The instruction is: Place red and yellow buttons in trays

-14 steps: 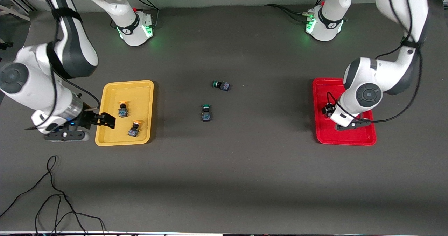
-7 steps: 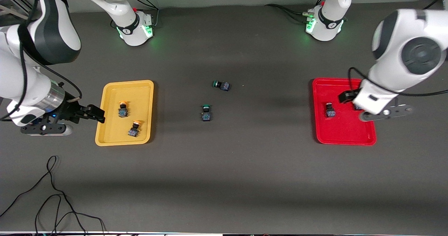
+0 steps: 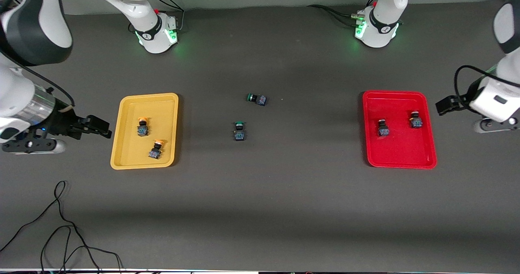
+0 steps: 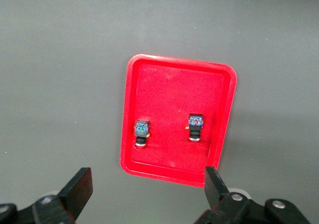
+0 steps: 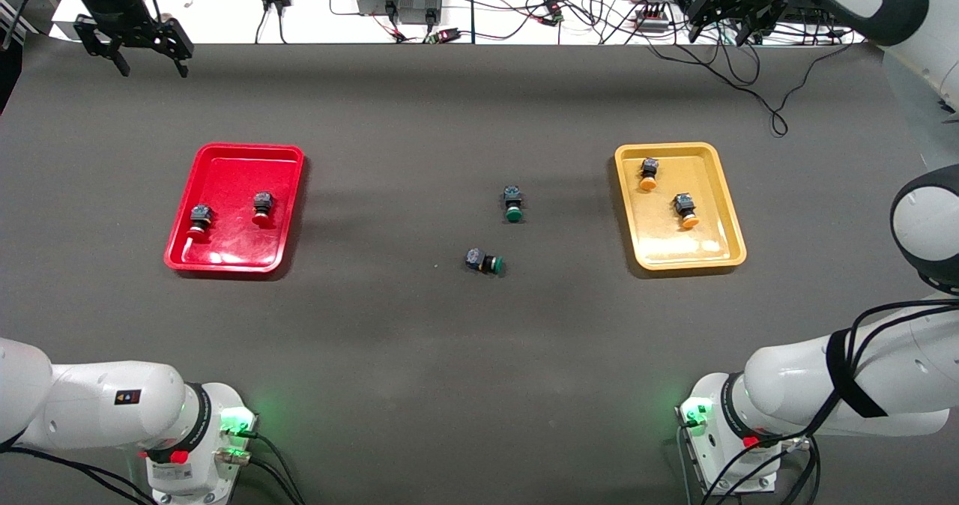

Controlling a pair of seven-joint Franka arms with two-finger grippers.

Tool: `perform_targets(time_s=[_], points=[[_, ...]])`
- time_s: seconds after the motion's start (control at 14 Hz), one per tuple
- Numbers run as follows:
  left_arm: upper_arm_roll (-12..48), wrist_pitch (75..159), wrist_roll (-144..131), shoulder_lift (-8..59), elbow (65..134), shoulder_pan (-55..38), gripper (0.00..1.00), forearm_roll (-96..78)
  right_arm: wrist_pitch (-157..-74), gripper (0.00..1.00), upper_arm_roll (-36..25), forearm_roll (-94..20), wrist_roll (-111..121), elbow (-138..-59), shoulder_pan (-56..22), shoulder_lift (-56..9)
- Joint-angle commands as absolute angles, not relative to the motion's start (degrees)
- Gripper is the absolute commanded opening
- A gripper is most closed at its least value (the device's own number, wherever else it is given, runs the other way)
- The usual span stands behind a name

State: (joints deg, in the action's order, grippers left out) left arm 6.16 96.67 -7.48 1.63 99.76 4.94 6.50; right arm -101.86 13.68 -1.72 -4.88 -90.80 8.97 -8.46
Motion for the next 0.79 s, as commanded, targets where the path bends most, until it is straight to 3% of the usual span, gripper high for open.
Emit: perform_targets(time_s=[0.0, 0.36, 0.71], points=[[2.85, 95.89, -6.86, 1.5, 98.62, 0.91, 1.0, 5.63, -99.93, 1.0, 12.32, -2.99, -0.8, -88.16, 9.23, -8.35], [-1.05, 95.63, -6.85, 2.89, 94.59, -3.69, 1.0, 5.27, -94.14, 1.0, 11.87, -2.81, 2.36, -85.87, 9.23, -8.26], [-0.71, 96.33, -6.51, 2.46, 95.19, -2.29, 1.0, 2.72, -92.9, 1.0, 11.08, -2.38, 2.46, -86.75, 8.09, -7.03]])
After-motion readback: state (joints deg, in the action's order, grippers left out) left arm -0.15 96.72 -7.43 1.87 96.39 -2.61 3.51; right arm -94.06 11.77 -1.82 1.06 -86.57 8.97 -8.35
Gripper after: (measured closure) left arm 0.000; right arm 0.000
